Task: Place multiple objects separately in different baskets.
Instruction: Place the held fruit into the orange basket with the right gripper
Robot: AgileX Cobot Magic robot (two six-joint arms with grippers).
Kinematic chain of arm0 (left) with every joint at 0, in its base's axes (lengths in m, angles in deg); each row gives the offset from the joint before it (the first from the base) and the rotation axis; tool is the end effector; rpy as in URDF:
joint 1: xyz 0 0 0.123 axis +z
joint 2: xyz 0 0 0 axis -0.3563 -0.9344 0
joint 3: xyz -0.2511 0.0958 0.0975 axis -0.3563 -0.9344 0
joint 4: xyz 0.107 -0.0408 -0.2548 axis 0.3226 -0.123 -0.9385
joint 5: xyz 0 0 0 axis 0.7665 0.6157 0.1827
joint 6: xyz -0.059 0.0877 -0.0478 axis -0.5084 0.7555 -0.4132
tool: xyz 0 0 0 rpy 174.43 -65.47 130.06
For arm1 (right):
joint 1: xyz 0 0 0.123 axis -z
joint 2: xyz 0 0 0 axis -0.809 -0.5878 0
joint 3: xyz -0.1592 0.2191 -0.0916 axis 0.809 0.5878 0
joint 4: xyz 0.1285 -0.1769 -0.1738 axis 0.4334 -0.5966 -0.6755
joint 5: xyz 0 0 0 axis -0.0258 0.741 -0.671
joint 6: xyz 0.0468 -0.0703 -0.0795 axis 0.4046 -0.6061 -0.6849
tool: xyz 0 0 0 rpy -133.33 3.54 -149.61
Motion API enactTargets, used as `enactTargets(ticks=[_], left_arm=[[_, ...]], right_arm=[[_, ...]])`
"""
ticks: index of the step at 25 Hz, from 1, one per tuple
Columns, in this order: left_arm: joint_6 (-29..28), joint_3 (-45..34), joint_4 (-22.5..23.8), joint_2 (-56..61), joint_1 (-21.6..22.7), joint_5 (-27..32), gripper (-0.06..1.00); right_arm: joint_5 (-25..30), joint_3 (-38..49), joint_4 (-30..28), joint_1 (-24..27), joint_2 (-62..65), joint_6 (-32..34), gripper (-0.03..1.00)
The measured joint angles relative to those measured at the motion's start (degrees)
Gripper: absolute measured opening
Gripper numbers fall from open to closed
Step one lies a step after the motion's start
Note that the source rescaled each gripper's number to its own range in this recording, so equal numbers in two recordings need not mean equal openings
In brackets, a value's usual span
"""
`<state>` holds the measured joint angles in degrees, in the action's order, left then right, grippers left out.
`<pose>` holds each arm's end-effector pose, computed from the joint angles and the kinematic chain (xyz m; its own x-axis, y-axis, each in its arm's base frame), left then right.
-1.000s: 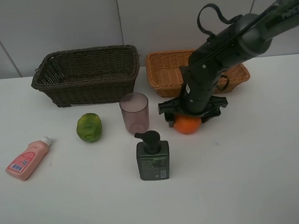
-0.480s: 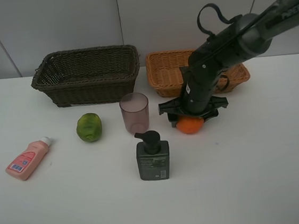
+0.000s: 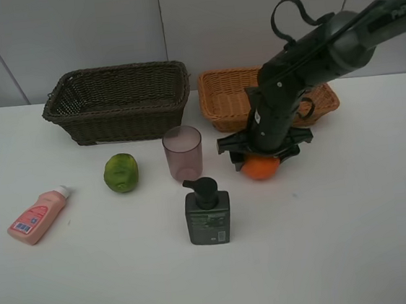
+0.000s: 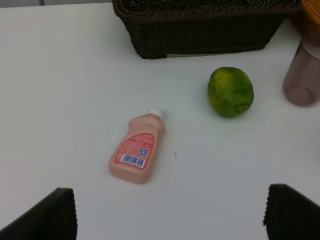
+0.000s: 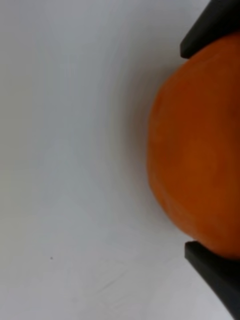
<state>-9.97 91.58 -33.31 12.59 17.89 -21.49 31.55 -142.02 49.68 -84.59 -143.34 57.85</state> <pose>0.0389 -0.0043 0.2809 -0.4492 -0.0043 -0.8934 0.0581 0.9977 -0.0340 0.3570 0.1908 0.0680 -0.9587 -0.0552 -0.2788 -0.0506 0.9984 -0.0239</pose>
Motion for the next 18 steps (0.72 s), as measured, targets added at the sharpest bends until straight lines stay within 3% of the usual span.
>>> enactTargets(ticks=[11,18], left_arm=[[0.0,0.0,0.0,0.0,0.0,0.0,0.97],[0.0,0.0,0.0,0.0,0.0,0.0,0.97]], right_arm=[[8.0,0.0,3.8,0.0,8.5,-12.9,0.63],[20.2,-5.5,6.3,0.0,9.6,-22.2,0.63]])
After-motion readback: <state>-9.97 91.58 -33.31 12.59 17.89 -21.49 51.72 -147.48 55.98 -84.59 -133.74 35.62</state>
